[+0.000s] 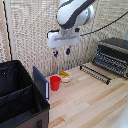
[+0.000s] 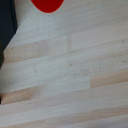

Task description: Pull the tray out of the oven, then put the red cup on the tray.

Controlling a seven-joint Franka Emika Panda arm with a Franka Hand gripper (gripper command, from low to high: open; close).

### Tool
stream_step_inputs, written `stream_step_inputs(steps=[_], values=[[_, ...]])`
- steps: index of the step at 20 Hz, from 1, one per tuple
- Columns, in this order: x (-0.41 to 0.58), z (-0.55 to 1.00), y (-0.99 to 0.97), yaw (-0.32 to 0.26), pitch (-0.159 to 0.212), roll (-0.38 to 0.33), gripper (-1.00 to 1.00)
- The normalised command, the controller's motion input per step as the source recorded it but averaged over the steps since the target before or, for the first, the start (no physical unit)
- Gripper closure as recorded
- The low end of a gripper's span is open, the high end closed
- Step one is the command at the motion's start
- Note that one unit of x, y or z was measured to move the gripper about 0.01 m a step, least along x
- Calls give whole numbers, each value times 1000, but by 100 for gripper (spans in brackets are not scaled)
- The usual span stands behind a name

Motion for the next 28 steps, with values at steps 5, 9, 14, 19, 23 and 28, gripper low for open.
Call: stream_step_inputs(steps=[5, 9, 14, 19, 23, 28], values=[[81, -17, -179, 81, -35, -270, -100], [116, 12, -358, 53, -37, -306, -100], [240, 30, -325, 27, 0, -290, -100], [302, 0, -304, 32, 15, -289, -100], [263, 0, -270, 46, 33, -310, -100], [229, 0, -195, 68, 60, -334, -100]])
